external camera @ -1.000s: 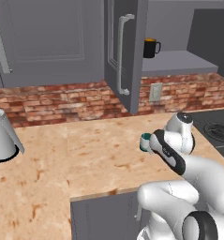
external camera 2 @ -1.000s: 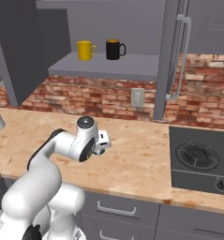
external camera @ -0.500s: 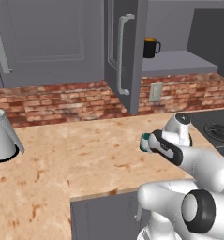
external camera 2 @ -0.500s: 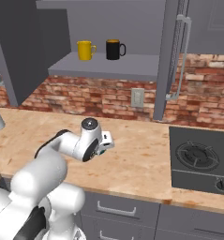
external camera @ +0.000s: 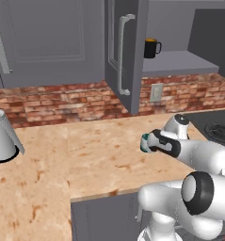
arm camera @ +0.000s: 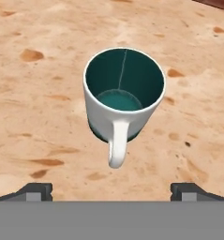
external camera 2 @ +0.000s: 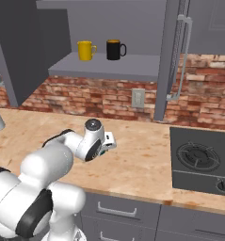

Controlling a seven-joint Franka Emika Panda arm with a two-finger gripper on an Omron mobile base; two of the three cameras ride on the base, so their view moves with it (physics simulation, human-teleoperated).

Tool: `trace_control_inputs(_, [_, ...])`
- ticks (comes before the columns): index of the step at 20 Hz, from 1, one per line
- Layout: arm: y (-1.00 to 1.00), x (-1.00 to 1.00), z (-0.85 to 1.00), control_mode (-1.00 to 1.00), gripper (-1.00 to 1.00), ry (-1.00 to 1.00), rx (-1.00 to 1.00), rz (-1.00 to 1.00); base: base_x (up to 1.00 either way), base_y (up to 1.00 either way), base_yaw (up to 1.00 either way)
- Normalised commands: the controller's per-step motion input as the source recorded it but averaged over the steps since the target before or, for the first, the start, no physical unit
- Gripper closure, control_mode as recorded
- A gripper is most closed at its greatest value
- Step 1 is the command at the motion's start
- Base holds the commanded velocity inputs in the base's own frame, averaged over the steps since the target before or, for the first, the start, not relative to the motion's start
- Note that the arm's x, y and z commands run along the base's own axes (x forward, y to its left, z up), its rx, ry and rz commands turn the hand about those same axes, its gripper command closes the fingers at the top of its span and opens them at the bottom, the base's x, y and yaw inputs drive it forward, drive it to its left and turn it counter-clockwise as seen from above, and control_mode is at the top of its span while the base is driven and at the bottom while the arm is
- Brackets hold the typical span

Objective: Pick the mug on the counter and place it in the cabinet with the handle facing the right, like the mugs already inside.

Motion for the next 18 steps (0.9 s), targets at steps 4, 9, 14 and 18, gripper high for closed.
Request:
trace_control_inputs(4, [0.0, 0.22, -0.14, -1.0, -1.0, 0.0, 0.02, 0.0, 0.0, 0.0, 0.0])
trace_control_inputs(9, [0.0, 0.21, -0.14, -1.0, -1.0, 0.0, 0.01, 0.0, 0.0, 0.0, 0.0])
trace_control_inputs(14, [0.0, 0.16, -0.13, -1.0, -1.0, 0.0, 0.0, 0.0, 0.0, 0.0, 0.0])
trace_control_inputs(18, [0.0, 0.12, -0.11, -1.0, 1.0, 0.0, 0.0, 0.0, 0.0, 0.0, 0.0])
